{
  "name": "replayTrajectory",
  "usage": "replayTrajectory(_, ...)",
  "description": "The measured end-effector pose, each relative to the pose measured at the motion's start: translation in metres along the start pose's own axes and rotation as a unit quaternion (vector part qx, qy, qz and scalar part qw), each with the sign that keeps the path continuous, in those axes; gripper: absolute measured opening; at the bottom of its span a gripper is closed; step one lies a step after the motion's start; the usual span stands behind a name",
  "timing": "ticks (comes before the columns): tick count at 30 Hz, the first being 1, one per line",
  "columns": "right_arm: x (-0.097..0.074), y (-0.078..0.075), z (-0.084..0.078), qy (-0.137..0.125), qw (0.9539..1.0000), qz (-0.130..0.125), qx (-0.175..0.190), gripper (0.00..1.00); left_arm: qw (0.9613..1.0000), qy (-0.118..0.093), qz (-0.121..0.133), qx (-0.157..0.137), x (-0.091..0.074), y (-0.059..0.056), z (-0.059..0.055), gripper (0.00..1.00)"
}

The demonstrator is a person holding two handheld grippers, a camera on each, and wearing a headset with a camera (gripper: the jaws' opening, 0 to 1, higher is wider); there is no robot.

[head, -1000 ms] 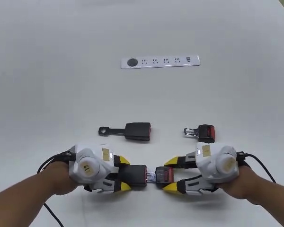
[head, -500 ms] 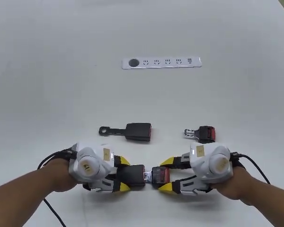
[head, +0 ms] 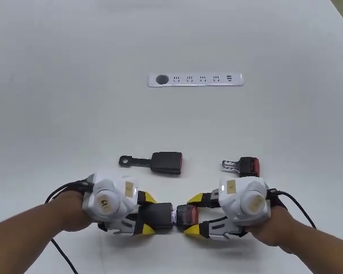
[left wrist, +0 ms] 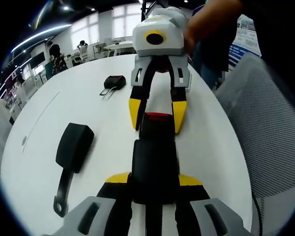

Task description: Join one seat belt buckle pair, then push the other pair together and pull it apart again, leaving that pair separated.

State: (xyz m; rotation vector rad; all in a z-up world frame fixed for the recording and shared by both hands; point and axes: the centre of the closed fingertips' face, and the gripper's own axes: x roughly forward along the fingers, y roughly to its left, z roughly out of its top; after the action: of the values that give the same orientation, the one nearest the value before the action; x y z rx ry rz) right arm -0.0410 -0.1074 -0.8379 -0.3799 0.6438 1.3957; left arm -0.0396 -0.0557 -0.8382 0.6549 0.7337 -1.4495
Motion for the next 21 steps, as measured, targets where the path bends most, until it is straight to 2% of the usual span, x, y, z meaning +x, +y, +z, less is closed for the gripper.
replayTrajectory(12, -0.0019, 0.0002, -0.0010, -0.002, 1.0000, -0.005, -0.008, 0.34, 1.0000, -0.005, -0.005, 0.003, 0.0006, 0.0014, -0.0023, 0.34)
replayTrajectory(21, -0.0039, 0.0014, -0.0019, -0.011, 0.9997, -0.013, -0.017, 0.34, 0.9997, -0.024, -0.005, -0.002, -0.0013, 0.0010, -0.0024, 0.34)
